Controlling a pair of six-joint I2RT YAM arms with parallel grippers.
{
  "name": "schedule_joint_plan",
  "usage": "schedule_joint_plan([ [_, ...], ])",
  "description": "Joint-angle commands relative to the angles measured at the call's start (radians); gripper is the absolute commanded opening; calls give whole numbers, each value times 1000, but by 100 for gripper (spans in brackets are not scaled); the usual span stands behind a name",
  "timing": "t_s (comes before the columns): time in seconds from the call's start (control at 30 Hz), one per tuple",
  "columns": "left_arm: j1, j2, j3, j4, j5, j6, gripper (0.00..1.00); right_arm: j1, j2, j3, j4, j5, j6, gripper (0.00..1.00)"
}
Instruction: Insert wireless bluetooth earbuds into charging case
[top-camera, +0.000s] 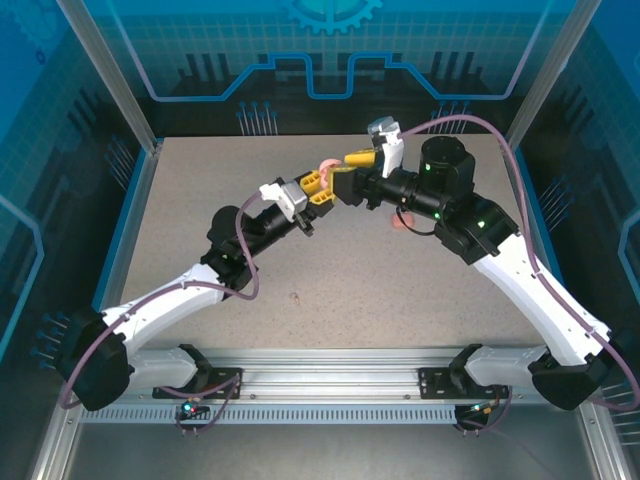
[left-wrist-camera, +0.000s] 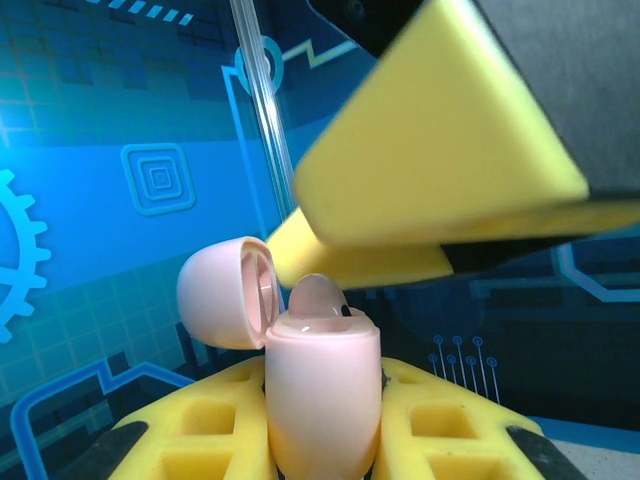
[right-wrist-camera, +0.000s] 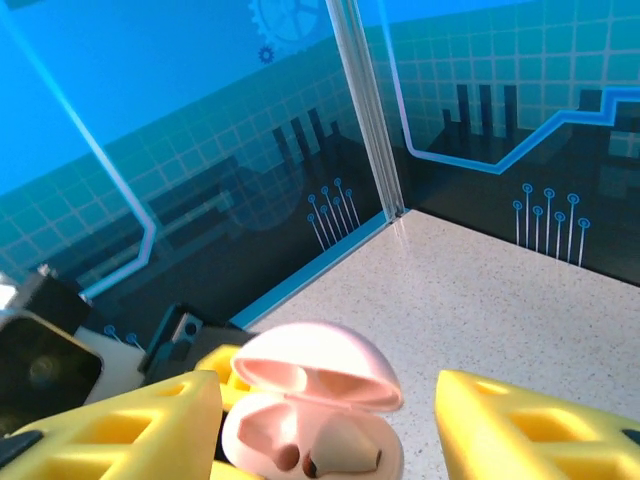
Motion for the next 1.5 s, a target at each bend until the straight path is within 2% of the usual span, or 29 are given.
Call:
schedule_joint_plan([
  [0.0,-5,2,-35,64,-35,-48,0,2,6,65,-34,34,25,66],
  [0.2,-6,-4,-82,81,-82,-53,0,-12,-19,90,-30,44,69,78],
  [0.3,-3,-13,-103,80,-123,-44,0,-34,-53,62,-57,75,115,79],
  [0.5,45,-55,-128,76,-160,-53,0,-72,-87,-89,-204,143,222,81],
  [0.67,98,-102,-123,46,-168,-63,0,-63,-43,-280,-242,153,314,79],
  [0.73,118,-114,-121,38,-166,-70,0,-47,3,-334,-233,139,343,78],
  [0.83,137,-131,-119,25,-168,-79,0,19,98,-368,-235,183,358,76],
  [1.0,161,-141,-117,12,-189,-95,0,124,292,-343,-232,225,348,70],
  [1.27,192,-155,-109,1,-202,-115,0,266,633,-113,-347,235,271,60],
  [1.47,214,-181,-115,-11,-216,-119,0,326,803,32,-415,252,238,53],
])
